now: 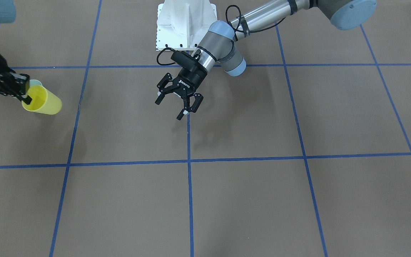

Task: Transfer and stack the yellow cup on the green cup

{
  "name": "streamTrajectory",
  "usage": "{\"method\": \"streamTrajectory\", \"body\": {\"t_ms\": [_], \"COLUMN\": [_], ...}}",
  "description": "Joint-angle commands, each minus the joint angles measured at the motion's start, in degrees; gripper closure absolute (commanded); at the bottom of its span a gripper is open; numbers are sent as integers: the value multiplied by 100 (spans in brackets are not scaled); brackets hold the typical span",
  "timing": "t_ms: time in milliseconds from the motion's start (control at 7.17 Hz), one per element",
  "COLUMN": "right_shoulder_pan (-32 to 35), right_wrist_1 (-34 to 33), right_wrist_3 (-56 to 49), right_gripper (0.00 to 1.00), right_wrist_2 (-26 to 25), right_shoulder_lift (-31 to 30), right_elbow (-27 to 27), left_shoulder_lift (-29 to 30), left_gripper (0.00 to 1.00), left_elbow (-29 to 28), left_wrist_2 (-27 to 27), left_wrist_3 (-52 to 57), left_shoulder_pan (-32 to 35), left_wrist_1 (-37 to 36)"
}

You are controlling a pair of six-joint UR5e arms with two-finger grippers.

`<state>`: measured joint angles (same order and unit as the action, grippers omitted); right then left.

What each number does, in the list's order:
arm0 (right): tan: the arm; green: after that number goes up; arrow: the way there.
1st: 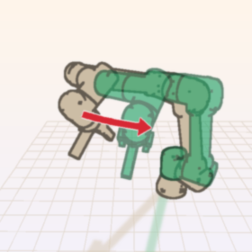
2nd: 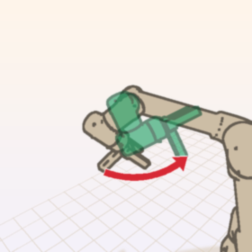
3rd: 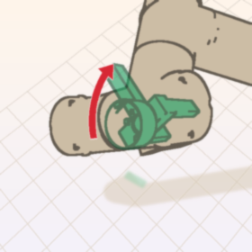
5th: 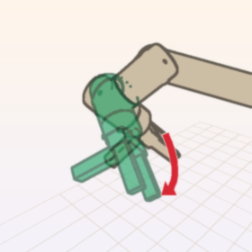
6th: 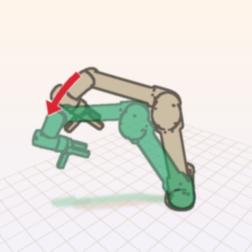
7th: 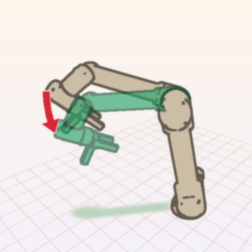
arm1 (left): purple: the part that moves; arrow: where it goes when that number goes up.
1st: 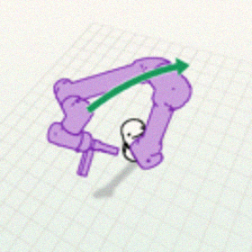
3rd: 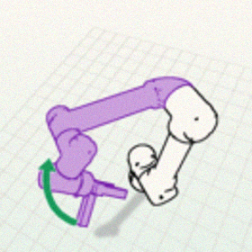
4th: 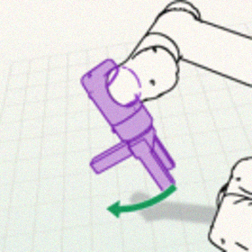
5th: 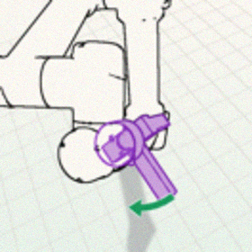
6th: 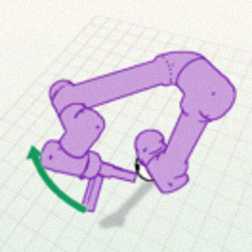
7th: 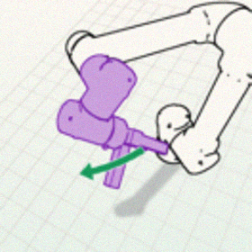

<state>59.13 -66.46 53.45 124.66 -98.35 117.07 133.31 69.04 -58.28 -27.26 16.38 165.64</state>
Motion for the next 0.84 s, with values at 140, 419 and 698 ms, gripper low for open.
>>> {"method": "streamTrajectory", "body": {"t_ms": [140,419,698], "right_shoulder_pan": [311,135,-49], "right_wrist_1": [45,54,54], "right_wrist_3": [-722,-652,-538], "right_gripper": [100,100,100], "right_wrist_2": [23,-29,-204], "right_shoulder_lift": [-1483,-1460,-1224], "right_elbow": [727,650,519], "left_shoulder_lift": [-7,-16,-60], "left_gripper": [2,1,1], "left_elbow": [-13,-22,-22], "left_wrist_2": [-727,-737,-737], "left_wrist_3": [-1466,-1475,-1475], "left_shoulder_pan": [489,498,498], "left_wrist_1": [-770,-779,-779]}}
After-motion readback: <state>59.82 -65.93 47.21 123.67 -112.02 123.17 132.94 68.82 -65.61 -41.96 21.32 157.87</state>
